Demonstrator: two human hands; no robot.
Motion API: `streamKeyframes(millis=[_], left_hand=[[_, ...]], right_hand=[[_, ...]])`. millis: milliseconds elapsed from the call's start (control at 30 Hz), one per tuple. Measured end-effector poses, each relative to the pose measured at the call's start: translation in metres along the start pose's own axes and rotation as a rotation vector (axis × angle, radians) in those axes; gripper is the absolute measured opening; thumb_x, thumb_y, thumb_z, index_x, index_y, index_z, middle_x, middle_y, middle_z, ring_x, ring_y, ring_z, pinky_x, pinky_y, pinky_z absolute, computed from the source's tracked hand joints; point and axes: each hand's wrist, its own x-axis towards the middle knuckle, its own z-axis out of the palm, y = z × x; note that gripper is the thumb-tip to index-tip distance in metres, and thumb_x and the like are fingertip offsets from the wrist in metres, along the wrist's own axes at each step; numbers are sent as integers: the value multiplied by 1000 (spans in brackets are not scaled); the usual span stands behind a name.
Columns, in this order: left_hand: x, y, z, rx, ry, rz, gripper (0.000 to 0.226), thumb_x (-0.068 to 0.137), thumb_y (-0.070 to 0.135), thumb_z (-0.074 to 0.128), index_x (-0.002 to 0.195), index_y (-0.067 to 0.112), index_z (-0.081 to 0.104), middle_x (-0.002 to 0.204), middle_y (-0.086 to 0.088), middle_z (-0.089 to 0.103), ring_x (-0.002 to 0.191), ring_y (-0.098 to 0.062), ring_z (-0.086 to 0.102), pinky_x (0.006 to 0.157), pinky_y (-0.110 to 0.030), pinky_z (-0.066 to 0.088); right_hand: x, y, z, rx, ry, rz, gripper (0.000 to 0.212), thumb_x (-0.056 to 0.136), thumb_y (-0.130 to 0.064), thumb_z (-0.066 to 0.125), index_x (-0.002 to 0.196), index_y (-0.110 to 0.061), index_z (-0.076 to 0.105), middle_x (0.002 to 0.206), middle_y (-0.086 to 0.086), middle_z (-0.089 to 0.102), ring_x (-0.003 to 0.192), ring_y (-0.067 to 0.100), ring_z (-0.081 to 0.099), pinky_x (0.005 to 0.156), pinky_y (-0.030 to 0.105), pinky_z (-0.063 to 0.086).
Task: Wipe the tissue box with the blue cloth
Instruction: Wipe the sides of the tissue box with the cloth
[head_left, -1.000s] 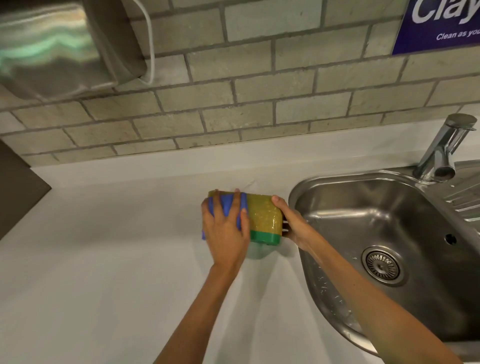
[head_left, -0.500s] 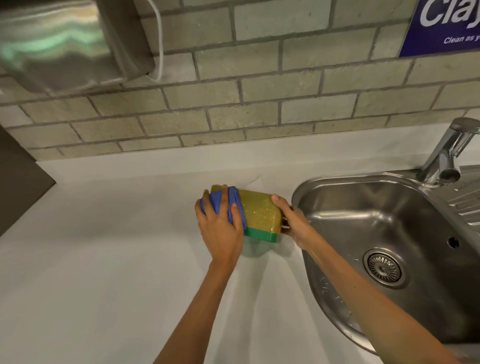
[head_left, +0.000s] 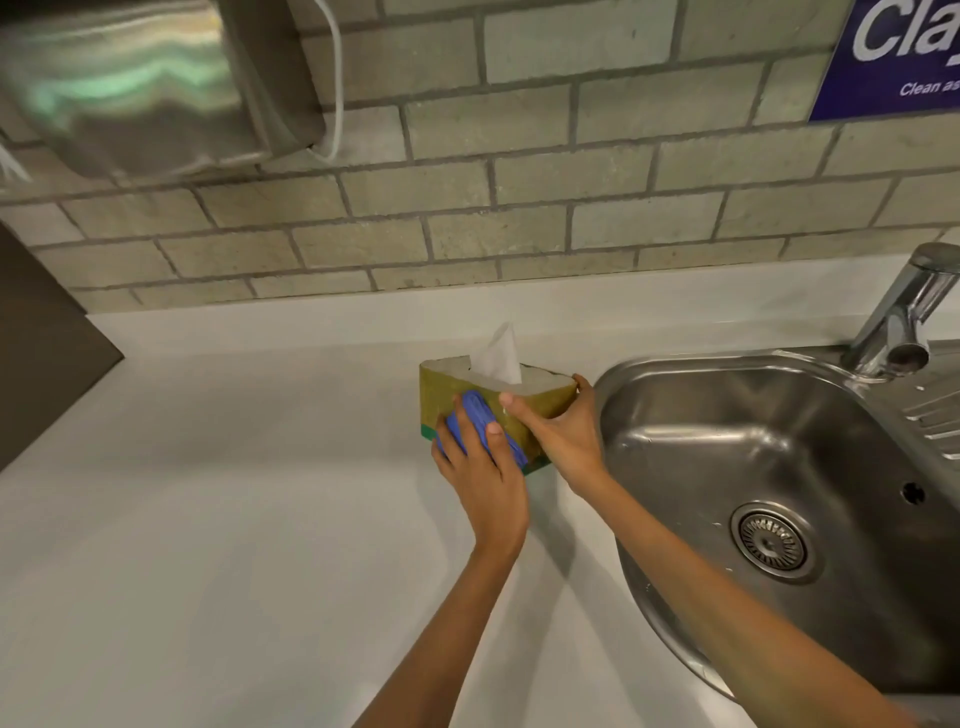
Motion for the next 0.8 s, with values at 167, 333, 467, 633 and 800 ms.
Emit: streamKeyframes(millis=[167,333,467,633,800], left_hand=[[15,5,-14,-266,-50,-177,63,89,47,49,144,23,29,141,-10,44,131,-28,40,111,-49,34],[17,0,-24,-317,-61,-310,61,84,46,58,137,29,35,132,-5,53,118,-24,52,103,-45,44],[10,-12,-28,-382,-24,-422,49,89,34,50,134,21,38,122,-14,60,108,-29,58,99,-44,47],[7,-21,-30,-387,80,-417,47,92,22,44,138,20,36,118,-11,60,84,-17,57,81,-32,46],[4,-25,-28,-403,148,-408,52,91,21,51,140,17,32,130,-11,53,103,-23,57,82,-29,45]], right_hand=[[-22,1,3,104,-104,-75,87,64,-66,54,137,-27,27,137,1,38,124,15,44,94,23,44],[-46,13,7,13,-131,-133,93,74,-61,46,148,-19,9,147,1,23,134,13,32,103,22,36],[-68,23,9,-72,-161,-187,87,83,-46,54,148,-16,5,152,4,19,138,16,25,111,31,33],[-91,38,12,-218,-218,-167,91,79,-50,45,148,-18,-6,159,0,6,146,15,9,121,42,0],[-104,48,13,-253,-285,-146,91,80,-58,36,145,-20,-15,159,-1,-11,146,11,-10,118,36,-12]])
